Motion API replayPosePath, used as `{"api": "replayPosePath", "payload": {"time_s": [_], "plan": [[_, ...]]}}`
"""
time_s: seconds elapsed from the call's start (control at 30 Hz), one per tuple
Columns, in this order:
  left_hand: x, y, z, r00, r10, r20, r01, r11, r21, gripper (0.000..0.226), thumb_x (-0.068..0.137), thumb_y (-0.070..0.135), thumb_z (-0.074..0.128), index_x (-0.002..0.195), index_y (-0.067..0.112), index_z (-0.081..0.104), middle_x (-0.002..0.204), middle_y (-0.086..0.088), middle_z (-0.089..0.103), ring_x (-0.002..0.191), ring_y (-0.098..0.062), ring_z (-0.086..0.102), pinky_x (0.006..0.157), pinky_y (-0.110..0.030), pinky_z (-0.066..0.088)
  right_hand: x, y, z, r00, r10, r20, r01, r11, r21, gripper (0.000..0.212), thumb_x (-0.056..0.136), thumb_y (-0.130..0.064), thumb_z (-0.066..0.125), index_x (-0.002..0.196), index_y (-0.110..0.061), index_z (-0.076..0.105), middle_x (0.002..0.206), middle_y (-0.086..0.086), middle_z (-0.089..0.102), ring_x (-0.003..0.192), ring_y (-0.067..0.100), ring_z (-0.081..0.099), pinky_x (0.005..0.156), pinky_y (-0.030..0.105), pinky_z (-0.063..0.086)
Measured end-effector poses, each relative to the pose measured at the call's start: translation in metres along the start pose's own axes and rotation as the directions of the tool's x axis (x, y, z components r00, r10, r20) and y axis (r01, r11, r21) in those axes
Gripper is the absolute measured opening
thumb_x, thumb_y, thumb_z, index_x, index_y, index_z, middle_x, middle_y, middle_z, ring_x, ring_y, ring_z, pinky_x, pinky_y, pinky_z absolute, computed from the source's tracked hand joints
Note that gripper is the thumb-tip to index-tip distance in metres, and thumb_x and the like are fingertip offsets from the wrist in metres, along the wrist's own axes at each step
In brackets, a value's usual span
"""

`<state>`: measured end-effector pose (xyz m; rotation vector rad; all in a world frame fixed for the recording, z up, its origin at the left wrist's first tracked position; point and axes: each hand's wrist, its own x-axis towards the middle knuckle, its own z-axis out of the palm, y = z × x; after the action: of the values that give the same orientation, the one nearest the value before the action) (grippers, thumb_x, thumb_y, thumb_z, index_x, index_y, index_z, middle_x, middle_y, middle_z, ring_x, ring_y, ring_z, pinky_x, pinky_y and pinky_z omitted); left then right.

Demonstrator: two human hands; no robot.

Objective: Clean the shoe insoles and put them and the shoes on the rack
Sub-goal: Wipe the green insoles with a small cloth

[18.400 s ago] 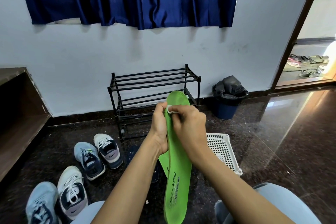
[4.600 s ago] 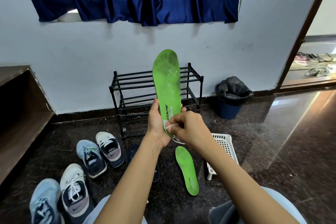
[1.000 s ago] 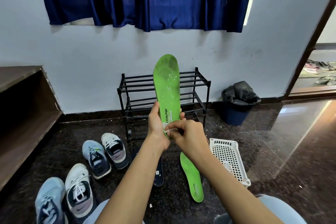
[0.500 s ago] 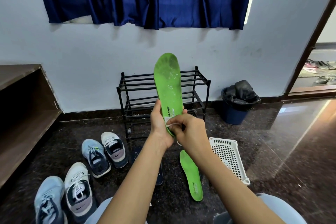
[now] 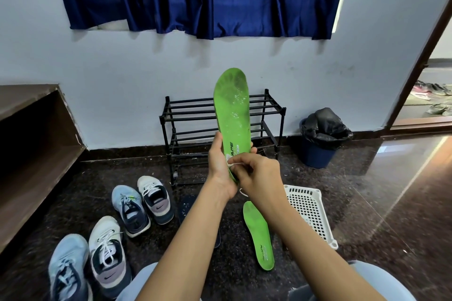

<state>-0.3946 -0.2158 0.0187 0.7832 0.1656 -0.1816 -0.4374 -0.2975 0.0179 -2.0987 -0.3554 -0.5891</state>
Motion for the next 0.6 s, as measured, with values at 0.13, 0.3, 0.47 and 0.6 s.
{"api": "replayPosePath", "payload": {"time_s": [0.13,0.3,0.47,0.6], "plan": [[-0.004,-0.01,0.0,1.0,-0.011,0.001,0.011,0.997,0.075,0.067,0.095,0.063,0.035,0.086,0.007,0.071,0.077,-0.01,0.068,0.068,-0.021,0.067,0.066,-0.029,0.054,0.004,0.003,0.0,0.999,-0.027,-0.03,0.025,0.998,-0.058,0.018,0.076,0.002,0.067,0.086,-0.011,0.076,0.083,0.006,0.073,0.076,0.021,0.068,0.074,0.023,0.048],[-0.002,-0.001,-0.002,1.0,-0.012,-0.004,0.013,0.999,0.042,0.068,0.097,0.06,0.034,0.083,0.003,0.07,0.076,-0.014,0.067,0.069,-0.025,0.064,0.065,-0.03,0.054,-0.001,0.004,-0.002,0.999,0.01,0.051,-0.008,0.999,-0.033,0.019,0.079,0.0,0.067,0.09,-0.011,0.076,0.086,0.007,0.074,0.079,0.02,0.069,0.075,0.016,0.046],[-0.001,-0.001,-0.003,1.0,0.013,-0.024,-0.012,0.999,0.035,0.069,0.096,0.062,0.034,0.086,0.004,0.07,0.077,-0.013,0.067,0.066,-0.022,0.065,0.062,-0.029,0.054,0.002,0.003,0.0,0.999,0.017,0.042,-0.016,1.0,-0.022,0.018,0.078,0.001,0.067,0.086,-0.011,0.077,0.084,0.006,0.074,0.076,0.016,0.068,0.07,0.003,0.041],[-0.005,-0.014,0.002,1.0,0.014,-0.006,-0.014,0.996,0.092,0.062,0.097,0.06,0.034,0.085,0.011,0.071,0.073,-0.006,0.069,0.063,-0.018,0.068,0.065,-0.03,0.052,0.011,0.007,-0.002,0.999,0.013,-0.043,-0.013,1.0,-0.019,0.016,0.076,0.001,0.069,0.084,-0.011,0.077,0.082,0.004,0.074,0.074,0.015,0.068,0.07,0.002,0.04]]}}
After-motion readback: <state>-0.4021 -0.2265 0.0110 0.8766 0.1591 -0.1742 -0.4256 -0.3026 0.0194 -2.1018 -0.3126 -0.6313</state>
